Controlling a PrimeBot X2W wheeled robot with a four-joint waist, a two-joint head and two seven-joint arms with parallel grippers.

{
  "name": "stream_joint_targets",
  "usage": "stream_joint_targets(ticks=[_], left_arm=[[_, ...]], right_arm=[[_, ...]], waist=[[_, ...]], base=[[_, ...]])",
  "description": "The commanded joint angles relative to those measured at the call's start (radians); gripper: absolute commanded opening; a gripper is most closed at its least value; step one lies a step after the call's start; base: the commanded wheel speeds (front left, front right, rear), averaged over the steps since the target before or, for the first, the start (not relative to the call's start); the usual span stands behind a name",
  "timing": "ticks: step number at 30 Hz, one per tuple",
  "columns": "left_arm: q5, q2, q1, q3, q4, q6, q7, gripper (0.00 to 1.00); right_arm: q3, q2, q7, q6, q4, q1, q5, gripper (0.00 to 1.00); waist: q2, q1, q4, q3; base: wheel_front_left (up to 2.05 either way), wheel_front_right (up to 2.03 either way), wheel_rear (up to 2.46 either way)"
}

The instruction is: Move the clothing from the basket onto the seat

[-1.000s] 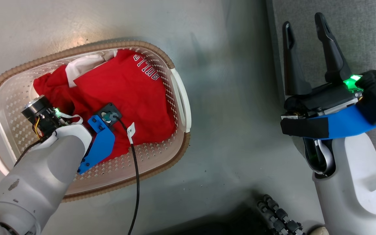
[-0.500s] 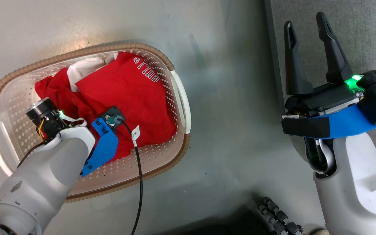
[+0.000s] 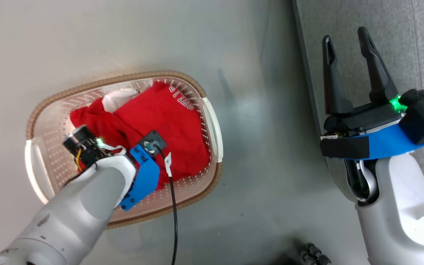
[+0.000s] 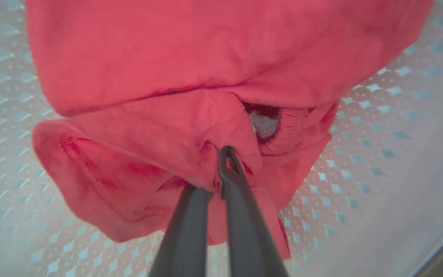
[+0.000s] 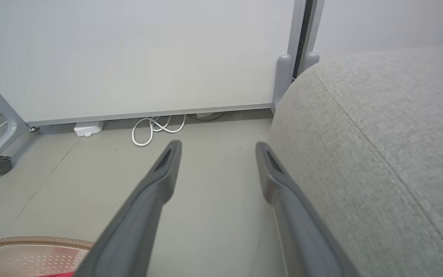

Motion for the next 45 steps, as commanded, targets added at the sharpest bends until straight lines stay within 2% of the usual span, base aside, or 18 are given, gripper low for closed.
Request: stream_joint_targets(ticks=[1, 13, 29, 37, 45], left_arm=[[-0.023, -0.008, 0.013, -0.003, -0.007, -0.001, -0.015, 0.00], [-0.116, -0.057, 0.092, -0.003, -0.059, -0.001, -0.119, 0.00], [-0.316, -0.093, 0.123, -0.003, -0.115, -0.001, -0.352, 0.00], [-0.394, -0.100, 0.098, -0.001, -0.134, -0.001, -0.441, 0.00], [-0.438, -0.114, 0.061, 0.055, -0.163, -0.001, -0.498, 0.00]], right_arm=[[-0.005, -0.004, -0.004, 0.000, 0.006, 0.018, -0.007, 1.00], [-0.023, -0.022, -0.003, 0.000, 0.039, 0.079, -0.034, 1.00], [-0.049, -0.055, -0.003, 0.000, 0.074, 0.198, -0.040, 1.00], [-0.052, -0.054, -0.004, 0.000, 0.087, 0.247, -0.037, 1.00], [-0.056, -0.056, -0.003, 0.000, 0.096, 0.292, -0.032, 1.00]], waist=[[0.0000, 0.0000, 0.024, -0.043], [0.0000, 0.0000, 0.097, -0.215], [0.0000, 0.0000, 0.201, -0.443], [0.0000, 0.0000, 0.225, -0.534], [0.0000, 0.0000, 0.231, -0.619]], base=[[0.00, 0.00, 0.00], [0.00, 0.00, 0.00], [0.00, 0.00, 0.00], [0.00, 0.00, 0.00], [0.00, 0.00, 0.00]])
